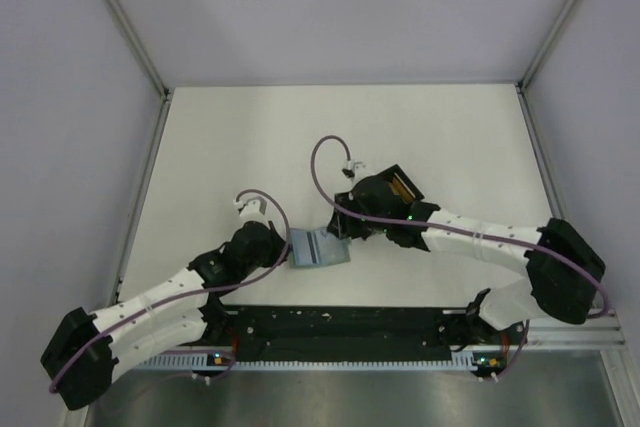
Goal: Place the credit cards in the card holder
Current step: Insert the credit card into the card holder, then pick up the credit card from the storage box.
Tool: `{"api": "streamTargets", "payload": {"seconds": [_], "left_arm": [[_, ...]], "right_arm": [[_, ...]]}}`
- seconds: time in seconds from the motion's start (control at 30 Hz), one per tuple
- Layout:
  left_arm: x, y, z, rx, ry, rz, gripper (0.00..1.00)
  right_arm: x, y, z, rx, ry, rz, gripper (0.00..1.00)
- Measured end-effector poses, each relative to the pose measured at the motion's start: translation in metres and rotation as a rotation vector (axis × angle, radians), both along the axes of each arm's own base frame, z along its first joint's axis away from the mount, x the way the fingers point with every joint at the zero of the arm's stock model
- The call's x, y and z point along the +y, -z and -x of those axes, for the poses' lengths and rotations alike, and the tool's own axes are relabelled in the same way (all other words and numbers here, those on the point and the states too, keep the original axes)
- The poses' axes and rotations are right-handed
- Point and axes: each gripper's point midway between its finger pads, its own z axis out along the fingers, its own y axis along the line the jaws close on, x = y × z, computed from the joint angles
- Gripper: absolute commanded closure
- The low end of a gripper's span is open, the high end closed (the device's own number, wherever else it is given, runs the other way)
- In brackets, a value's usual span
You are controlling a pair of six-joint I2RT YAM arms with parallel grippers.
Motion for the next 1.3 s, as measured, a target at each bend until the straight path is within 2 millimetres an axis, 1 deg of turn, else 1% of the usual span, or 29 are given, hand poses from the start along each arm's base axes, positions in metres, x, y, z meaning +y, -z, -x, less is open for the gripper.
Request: {"api": "streamTargets", "payload": {"seconds": [0.03, 0.07, 0.1, 0.17, 0.27, 0.3, 0.43, 0.57, 0.73, 0.83, 0.93, 1.07, 1.3], "left_arm": [[0.0, -0.002, -0.001, -0.001, -0.003, -0.005, 1.0], [0.001, -0.003, -0.002, -0.001, -0.006, -0.01, 1.0], [0.001, -0.003, -0.003, 0.001, -0.009, -0.016, 1.0], [0.002, -0.002, -0.003, 0.007, -0.012, -0.026, 1.0], [0.003, 0.003, -0.002, 0.024, -0.014, -0.041, 1.0], [0.004, 0.004, -0.001, 0.03, -0.014, -0.046, 1.0], [0.004, 0.009, 0.0, 0.048, -0.016, -0.056, 1.0], [0.005, 0.01, 0.0, 0.054, -0.018, -0.057, 1.0], [0.004, 0.005, -0.002, 0.053, -0.017, -0.048, 1.0], [0.004, 0.004, -0.003, 0.056, -0.019, -0.046, 1.0], [0.005, 0.004, -0.004, 0.059, -0.026, -0.047, 1.0], [0.007, 0.007, -0.005, 0.072, -0.032, -0.054, 1.0], [0.005, 0.004, -0.011, 0.079, -0.035, -0.054, 1.0]], "right_arm": [[-0.008, -0.011, -0.008, -0.031, 0.025, 0.004, 0.45], [-0.017, -0.021, -0.016, -0.064, 0.052, 0.015, 0.42], [-0.024, -0.029, -0.023, -0.089, 0.074, 0.028, 0.39], [-0.042, -0.045, -0.042, -0.161, 0.127, 0.087, 0.37], [-0.063, -0.051, -0.061, -0.212, 0.168, 0.18, 0.36], [-0.071, -0.05, -0.067, -0.224, 0.181, 0.23, 0.35], [-0.088, -0.037, -0.082, -0.24, 0.181, 0.396, 0.34], [-0.099, -0.016, -0.085, -0.227, 0.141, 0.536, 0.31], [-0.11, 0.001, -0.088, -0.188, 0.127, 0.606, 0.29], [-0.119, 0.007, -0.092, -0.148, 0.132, 0.608, 0.27], [-0.124, 0.01, -0.097, -0.106, 0.126, 0.57, 0.24], [-0.128, 0.01, -0.108, -0.063, 0.13, 0.486, 0.22], [-0.137, 0.006, -0.126, -0.032, 0.148, 0.38, 0.21]]}}
